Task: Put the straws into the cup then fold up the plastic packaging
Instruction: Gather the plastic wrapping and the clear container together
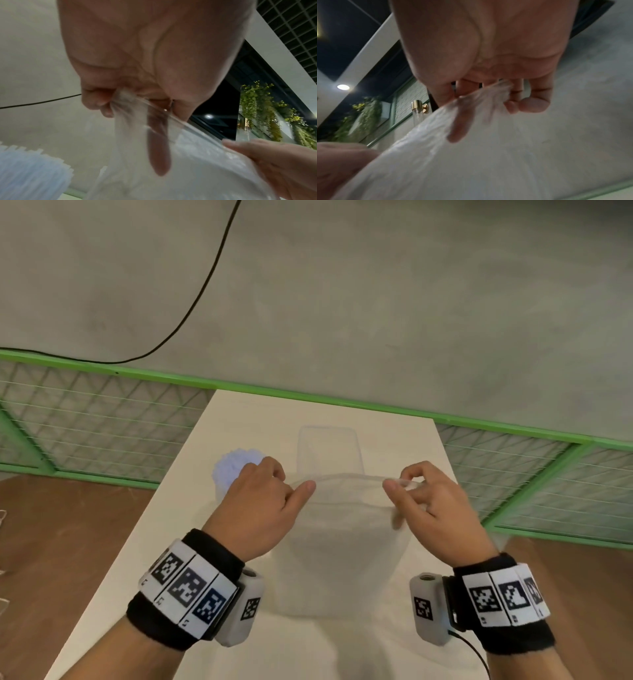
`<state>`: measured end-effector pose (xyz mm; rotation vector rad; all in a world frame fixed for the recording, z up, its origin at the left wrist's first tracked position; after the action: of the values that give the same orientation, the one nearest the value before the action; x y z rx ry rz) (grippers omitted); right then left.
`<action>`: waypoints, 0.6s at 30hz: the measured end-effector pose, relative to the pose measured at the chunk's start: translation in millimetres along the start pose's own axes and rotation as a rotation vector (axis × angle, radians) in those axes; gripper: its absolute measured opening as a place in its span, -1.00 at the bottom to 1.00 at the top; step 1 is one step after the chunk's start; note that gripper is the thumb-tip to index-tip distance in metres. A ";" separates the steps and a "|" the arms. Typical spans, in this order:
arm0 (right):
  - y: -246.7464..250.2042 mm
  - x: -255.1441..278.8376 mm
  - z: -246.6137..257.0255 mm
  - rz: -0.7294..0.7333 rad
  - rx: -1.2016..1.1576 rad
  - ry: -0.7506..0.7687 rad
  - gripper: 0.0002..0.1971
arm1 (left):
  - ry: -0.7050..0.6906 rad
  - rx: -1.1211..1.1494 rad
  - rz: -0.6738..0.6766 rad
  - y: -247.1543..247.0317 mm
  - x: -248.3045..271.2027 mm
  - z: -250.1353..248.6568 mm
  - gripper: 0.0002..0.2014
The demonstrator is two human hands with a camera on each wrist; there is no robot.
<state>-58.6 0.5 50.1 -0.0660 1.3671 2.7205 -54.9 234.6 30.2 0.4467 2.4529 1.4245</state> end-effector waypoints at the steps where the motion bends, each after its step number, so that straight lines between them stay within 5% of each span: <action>1: -1.9 -0.1 -1.2 0.010 0.047 -0.017 -0.44 | 0.007 -0.070 0.011 0.6 -0.5 -1.5 -0.38; 3: -9.5 2.2 -1.8 0.057 0.165 -0.014 -0.54 | 0.006 -0.133 0.040 -4.1 -2.2 -1.0 -0.57; 5: -18.1 6.1 -3.0 0.129 0.228 -0.029 -0.89 | -0.008 -0.057 0.111 -14.4 -2.5 0.4 -0.74; 6: -24.1 9.1 -5.3 0.199 0.241 -0.064 -0.88 | -0.017 0.023 0.164 -22.5 -2.3 1.5 -0.64; 9: -42.9 17.3 -12.0 0.418 0.193 -0.145 -0.32 | 0.006 0.307 0.241 -37.1 0.7 0.5 -0.38; 11: -50.7 20.2 -9.4 0.506 0.138 -0.146 -0.14 | 0.042 0.452 0.228 -43.8 0.3 1.4 -0.34; 14: -55.9 15.0 -18.4 0.544 0.031 -0.225 -0.13 | 0.115 0.685 0.152 -51.1 -2.7 6.6 -0.44; 18: -64.0 6.6 -28.9 0.527 -0.122 -0.312 -0.41 | 0.159 0.874 0.058 -58.6 -3.3 13.5 -0.76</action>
<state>-58.5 15.7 -18.8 0.7809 1.2632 3.0341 -54.3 216.5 -27.1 0.5791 3.1168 0.3237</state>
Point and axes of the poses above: each hand's wrist, its own x-axis away from the middle knuckle, its own y-axis out of the back of the hand, z = x × y, the point moved 8 cm from there along -x, towards the middle knuckle, and after that the axes turned 14 degrees about -y, right-handed, at the moved point
